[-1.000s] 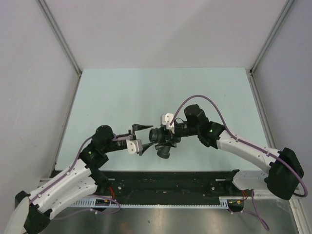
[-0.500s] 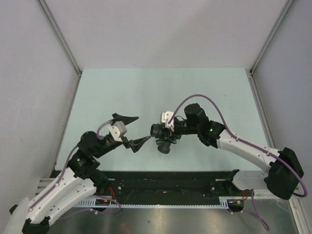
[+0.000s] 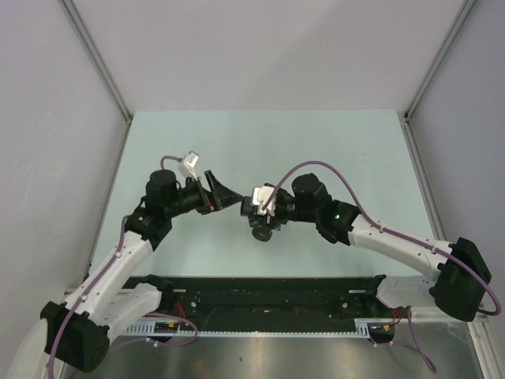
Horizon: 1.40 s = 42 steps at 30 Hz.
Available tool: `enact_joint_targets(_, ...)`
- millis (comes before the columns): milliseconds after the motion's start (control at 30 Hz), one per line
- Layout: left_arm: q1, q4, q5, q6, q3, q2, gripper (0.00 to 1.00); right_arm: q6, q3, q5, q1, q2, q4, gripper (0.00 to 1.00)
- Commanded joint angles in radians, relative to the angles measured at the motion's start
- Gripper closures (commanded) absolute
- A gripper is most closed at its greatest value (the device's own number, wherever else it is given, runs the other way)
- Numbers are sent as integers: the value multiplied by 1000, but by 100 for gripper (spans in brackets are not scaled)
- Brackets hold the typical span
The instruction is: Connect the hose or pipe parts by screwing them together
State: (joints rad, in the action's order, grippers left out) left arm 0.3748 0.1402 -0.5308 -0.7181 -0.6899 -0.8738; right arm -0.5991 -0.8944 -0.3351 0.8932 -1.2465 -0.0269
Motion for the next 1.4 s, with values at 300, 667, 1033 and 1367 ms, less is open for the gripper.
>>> enact_joint_targets(300, -14, 15, -278, -290, -40, -103, 16, -47, -44, 67, 50, 22, 79, 100)
enact_joint_targets(667, -13, -19, -294, -152, -68, -140, 66, -39, -44, 27, 70, 19, 62, 100)
enact_joint_targets(1033, 104, -70, -269, 561, -36, -93, 99, 50, -64, -212, 12, 21, 58, 100)
enact_joint_targets(1367, 283, -70, -190, 1339, 46, -76, 99, 116, -80, -424, -60, 18, -8, 100)
